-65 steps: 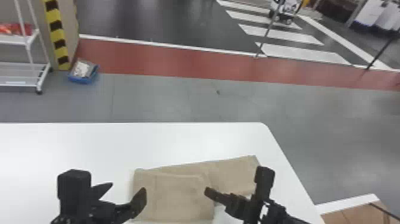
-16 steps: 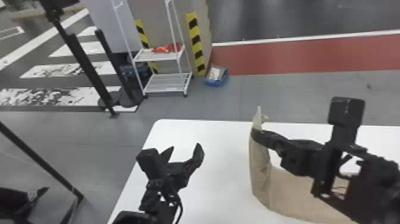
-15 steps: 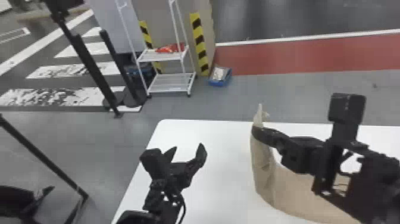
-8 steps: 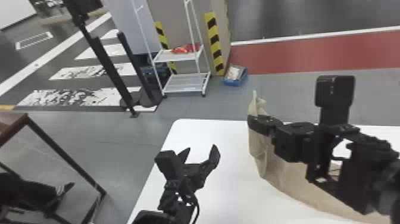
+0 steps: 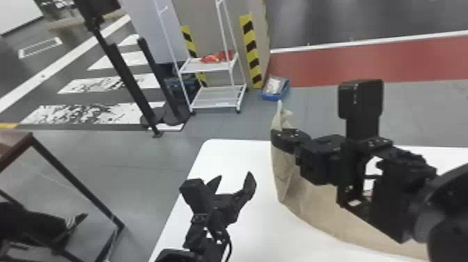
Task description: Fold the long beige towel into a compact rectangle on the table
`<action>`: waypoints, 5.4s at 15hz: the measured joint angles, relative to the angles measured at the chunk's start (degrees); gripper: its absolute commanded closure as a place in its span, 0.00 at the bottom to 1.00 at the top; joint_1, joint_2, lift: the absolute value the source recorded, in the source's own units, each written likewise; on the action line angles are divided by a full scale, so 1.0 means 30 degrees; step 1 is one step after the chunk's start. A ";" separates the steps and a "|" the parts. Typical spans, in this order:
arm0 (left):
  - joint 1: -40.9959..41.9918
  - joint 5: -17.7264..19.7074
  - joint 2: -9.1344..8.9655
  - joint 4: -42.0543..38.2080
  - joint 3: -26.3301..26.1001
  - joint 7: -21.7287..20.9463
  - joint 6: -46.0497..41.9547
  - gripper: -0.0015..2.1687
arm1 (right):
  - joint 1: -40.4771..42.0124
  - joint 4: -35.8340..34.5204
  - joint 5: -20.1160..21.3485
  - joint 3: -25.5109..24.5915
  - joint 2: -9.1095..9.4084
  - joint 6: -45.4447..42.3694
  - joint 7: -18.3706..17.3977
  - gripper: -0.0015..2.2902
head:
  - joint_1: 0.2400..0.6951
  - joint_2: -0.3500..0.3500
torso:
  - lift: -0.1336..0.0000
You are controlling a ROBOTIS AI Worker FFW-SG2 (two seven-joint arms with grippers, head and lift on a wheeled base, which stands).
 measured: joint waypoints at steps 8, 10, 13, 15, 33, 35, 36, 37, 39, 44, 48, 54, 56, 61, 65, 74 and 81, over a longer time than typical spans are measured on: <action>0.0041 -0.0252 -0.0026 0.0064 -0.0531 0.0027 0.0047 0.06 | 0.1379 -0.1101 0.0022 -0.1519 0.0001 -0.0187 0.0575 0.53 | 1.00 1.00 | 1.00; 0.0094 -0.0528 -0.0026 0.0132 -0.0642 0.0115 0.0090 0.06 | 0.2458 -0.0894 -0.0901 -0.3455 0.0001 -0.1052 0.1538 0.53 | 1.00 0.98 | 1.00; -0.0035 -0.0952 -0.0039 0.0238 -0.1131 0.0481 0.0156 0.06 | 0.3723 -0.0665 -0.2112 -0.5710 0.0001 -0.1895 0.2379 0.53 | 1.00 0.89 | 1.00; -0.0081 -0.1185 -0.0052 0.0182 -0.1482 0.0604 0.0233 0.06 | 0.4472 -0.0665 -0.2646 -0.6900 0.0004 -0.2024 0.2927 0.53 | 1.00 0.84 | 1.00; 0.0009 -0.2136 -0.0144 0.0113 -0.2126 0.0903 0.1466 0.06 | 0.5868 0.4133 -0.5359 -1.6241 -0.2109 -0.0147 0.9708 0.57 | 1.00 0.46 | 1.00; 0.0027 -0.2159 -0.0140 0.0096 -0.2139 0.0903 0.1490 0.06 | 0.5785 0.3922 -0.5392 -1.6522 -0.2143 0.0079 0.9693 0.57 | 1.00 0.45 | 1.00; 0.0037 -0.2163 -0.0136 0.0097 -0.2139 0.0903 0.1490 0.06 | 0.5715 0.3907 -0.5392 -1.6623 -0.2180 0.0103 0.9700 0.57 | 1.00 0.44 | 1.00; 0.0052 -0.2163 -0.0132 0.0111 -0.2129 0.0903 0.1483 0.06 | 0.5666 0.3975 -0.5379 -1.6718 -0.2252 0.0038 0.9771 0.57 | 1.00 0.44 | 1.00; 0.0061 -0.2162 -0.0124 0.0161 -0.2097 0.0903 0.1476 0.06 | 0.5645 0.4272 -0.5305 -1.6953 -0.2331 -0.0130 1.0031 0.57 | 1.00 0.43 | 1.00; 0.0062 -0.2267 -0.0165 0.0179 -0.2221 0.0903 0.1498 0.06 | 0.5772 0.4841 -0.5294 -1.7908 -0.2344 -0.0176 1.0590 0.57 | 1.00 0.38 | 1.00; 0.0067 -0.2532 -0.0231 0.0202 -0.2509 0.1134 0.1523 0.06 | 0.5675 0.6013 -0.4907 -1.8038 -0.2356 -0.0515 1.0733 0.57 | 1.00 0.34 | 1.00; 0.0251 -0.2691 -0.0220 0.0201 -0.2509 0.1166 0.1523 0.06 | 0.5043 0.8734 -0.2959 -1.8124 -0.2370 -0.2121 1.0969 0.57 | 1.00 0.30 | 1.00; 0.0333 -0.2707 -0.0213 0.0201 -0.2519 0.1166 0.1523 0.06 | 0.4689 0.9402 -0.1915 -1.8131 -0.2372 -0.2534 1.0865 0.56 | 1.00 0.27 | 1.00; 0.0462 -0.2777 -0.0205 0.0219 -0.2519 0.1166 0.1523 0.06 | 0.3230 1.1413 0.0643 -1.7990 -0.2340 -0.3532 1.0638 0.56 | 1.00 0.25 | 1.00; 0.0490 -0.2840 -0.0205 0.0225 -0.2530 0.1167 0.1523 0.06 | 0.2410 1.2084 0.1047 -1.8017 -0.2349 -0.3597 1.0455 0.56 | 1.00 0.24 | 1.00; 0.0487 -0.2840 -0.0160 0.0123 -0.2392 0.1166 0.1709 0.06 | 0.1693 1.2999 0.3051 -1.7301 -0.2290 -0.2974 0.7211 0.00 | 1.00 0.22 | 1.00; 0.0829 -0.2868 -0.0085 -0.0539 -0.2550 -0.0515 0.0244 0.06 | 0.2958 1.1030 0.2495 -1.8096 -0.2115 -0.3288 0.6323 0.04 | 1.00 0.13 | 1.00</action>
